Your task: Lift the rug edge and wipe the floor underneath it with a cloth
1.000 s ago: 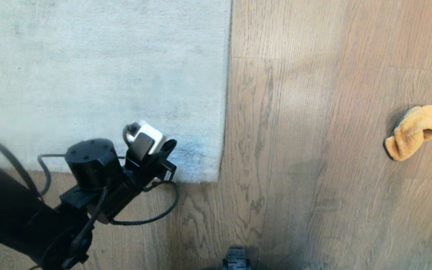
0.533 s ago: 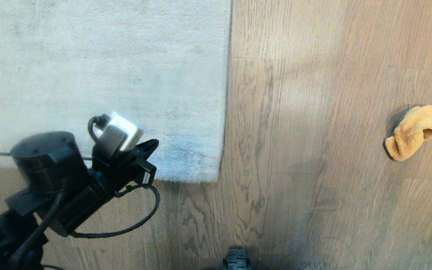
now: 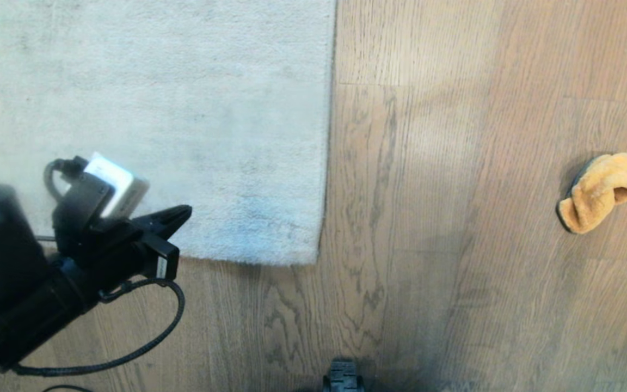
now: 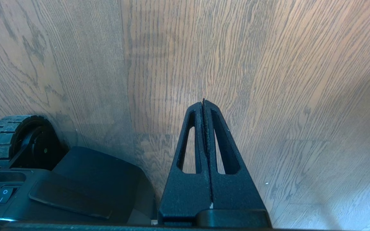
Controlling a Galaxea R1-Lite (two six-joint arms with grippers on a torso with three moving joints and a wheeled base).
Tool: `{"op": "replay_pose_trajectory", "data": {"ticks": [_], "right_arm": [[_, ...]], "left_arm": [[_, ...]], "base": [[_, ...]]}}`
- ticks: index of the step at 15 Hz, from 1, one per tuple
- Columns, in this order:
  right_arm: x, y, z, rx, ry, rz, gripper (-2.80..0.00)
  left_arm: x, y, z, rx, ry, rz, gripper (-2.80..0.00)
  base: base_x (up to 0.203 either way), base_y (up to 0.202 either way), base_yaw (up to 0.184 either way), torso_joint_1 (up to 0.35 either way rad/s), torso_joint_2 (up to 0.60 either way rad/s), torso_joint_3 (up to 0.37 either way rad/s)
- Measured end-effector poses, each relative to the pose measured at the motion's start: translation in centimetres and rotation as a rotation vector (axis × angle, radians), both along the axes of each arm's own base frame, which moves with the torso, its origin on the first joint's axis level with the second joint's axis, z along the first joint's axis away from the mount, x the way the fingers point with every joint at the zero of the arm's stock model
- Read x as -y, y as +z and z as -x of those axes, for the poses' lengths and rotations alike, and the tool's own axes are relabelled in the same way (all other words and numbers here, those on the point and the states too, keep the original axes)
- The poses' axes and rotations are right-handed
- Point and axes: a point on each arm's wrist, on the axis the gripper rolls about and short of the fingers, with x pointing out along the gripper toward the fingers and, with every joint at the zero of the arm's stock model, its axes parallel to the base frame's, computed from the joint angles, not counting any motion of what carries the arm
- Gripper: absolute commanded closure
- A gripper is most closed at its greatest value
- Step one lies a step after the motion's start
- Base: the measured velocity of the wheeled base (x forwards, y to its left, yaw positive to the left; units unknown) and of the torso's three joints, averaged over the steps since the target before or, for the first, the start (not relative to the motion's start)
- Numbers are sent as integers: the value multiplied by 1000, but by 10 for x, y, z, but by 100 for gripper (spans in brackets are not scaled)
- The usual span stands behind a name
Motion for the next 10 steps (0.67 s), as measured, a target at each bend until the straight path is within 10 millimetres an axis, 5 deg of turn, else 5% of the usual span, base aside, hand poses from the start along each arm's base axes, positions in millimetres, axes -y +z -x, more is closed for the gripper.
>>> {"op": "replay_pose_trajectory", "data": {"ticks": [10], "right_arm": [[0, 0, 0, 0, 0, 0, 0]], "left_arm": [[-44, 9, 43, -90, 119, 63, 0]], "base": [[0, 0, 0, 0, 0, 0]]}}
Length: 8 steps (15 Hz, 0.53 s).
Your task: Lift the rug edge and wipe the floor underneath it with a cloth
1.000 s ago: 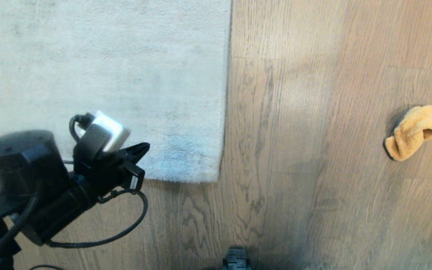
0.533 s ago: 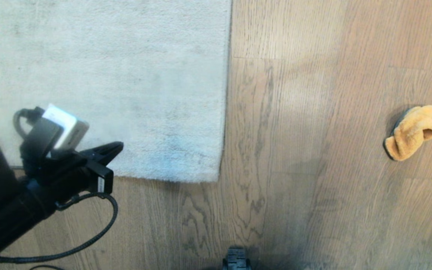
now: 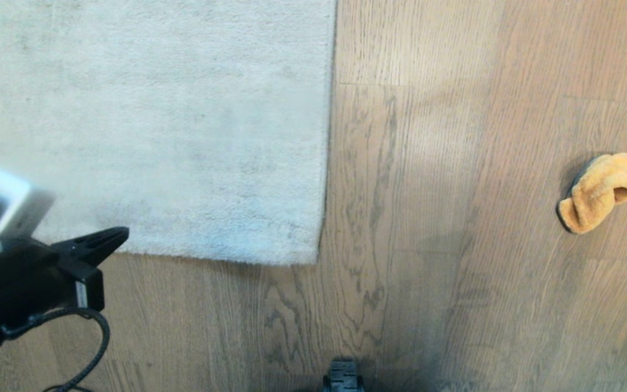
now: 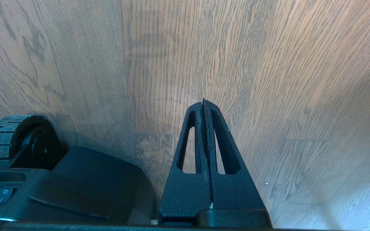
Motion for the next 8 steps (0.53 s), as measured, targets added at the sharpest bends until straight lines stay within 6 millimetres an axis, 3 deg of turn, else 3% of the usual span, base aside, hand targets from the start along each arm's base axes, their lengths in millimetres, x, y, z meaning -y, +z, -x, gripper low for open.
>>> {"op": "replay_pose_trajectory", "data": {"ticks": [4, 8], "right_arm": [[0, 0, 0, 0, 0, 0, 0], [0, 0, 0, 0, 0, 0, 0]], "left_arm": [[-24, -14, 28, -42, 31, 28, 0], [-29, -35, 67, -14, 67, 82, 0]], "base": [[0, 0, 0, 0, 0, 0], [0, 0, 0, 0, 0, 0]]}}
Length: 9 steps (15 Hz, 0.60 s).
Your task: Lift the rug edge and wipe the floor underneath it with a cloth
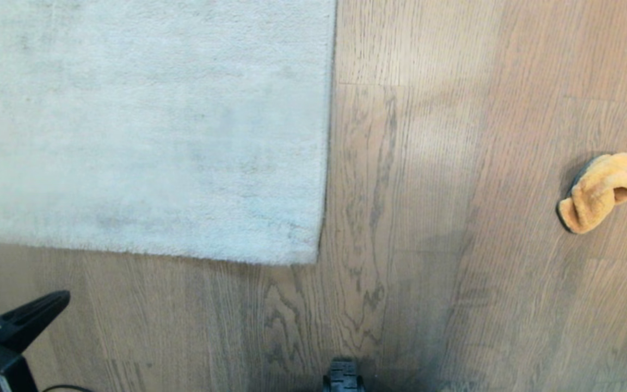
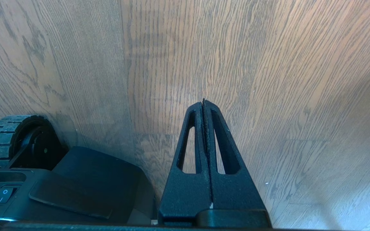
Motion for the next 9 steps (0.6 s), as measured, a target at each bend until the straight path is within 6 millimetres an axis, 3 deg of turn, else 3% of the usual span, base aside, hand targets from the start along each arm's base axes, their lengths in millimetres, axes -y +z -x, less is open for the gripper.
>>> {"op": "replay_pose_trajectory", "data": {"ticks": [4, 9], "right_arm": [[0, 0, 0, 0, 0, 0, 0], [0, 0, 0, 0, 0, 0, 0]], "left_arm": [[0, -16, 41, 66, 0, 84, 0], [-1, -57, 66, 116, -14, 111, 0]], "base": [[0, 0, 0, 0, 0, 0], [0, 0, 0, 0, 0, 0]]}}
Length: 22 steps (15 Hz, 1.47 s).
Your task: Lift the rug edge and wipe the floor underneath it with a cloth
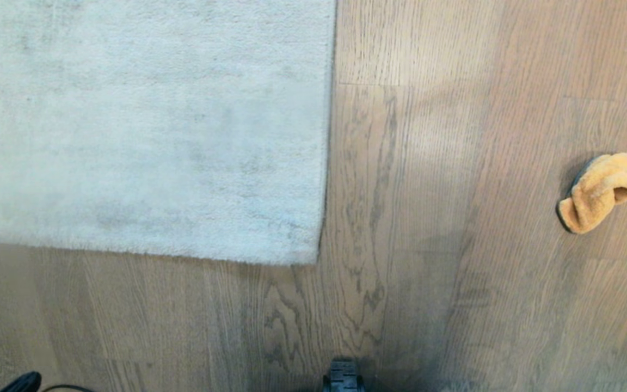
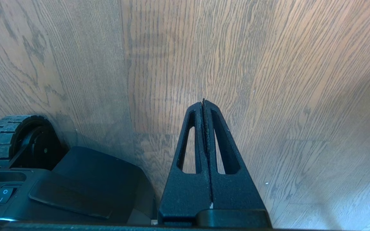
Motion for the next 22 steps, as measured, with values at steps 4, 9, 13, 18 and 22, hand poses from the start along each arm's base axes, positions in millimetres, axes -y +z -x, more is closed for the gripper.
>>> {"op": "replay_pose_trajectory", "data": {"ticks": [4, 9, 13, 18, 22], "right_arm": [[0, 0, 0, 0, 0, 0, 0], [0, 0, 0, 0, 0, 0, 0], [0, 0, 0, 0, 0, 0, 0], [0, 0, 0, 0, 0, 0, 0], [0, 0, 0, 0, 0, 0, 0]], "left_arm": [[0, -16, 11, 5, 25, 3, 0], [-2, -26, 21, 35, 123, 3, 0], [-3, -36, 26, 20, 152, 11, 0], [-3, -36, 27, 29, 162, 36, 0], [-3, -36, 27, 31, 160, 16, 0]], "base": [[0, 0, 0, 0, 0, 0], [0, 0, 0, 0, 0, 0], [0, 0, 0, 0, 0, 0], [0, 0, 0, 0, 0, 0], [0, 0, 0, 0, 0, 0]]}}
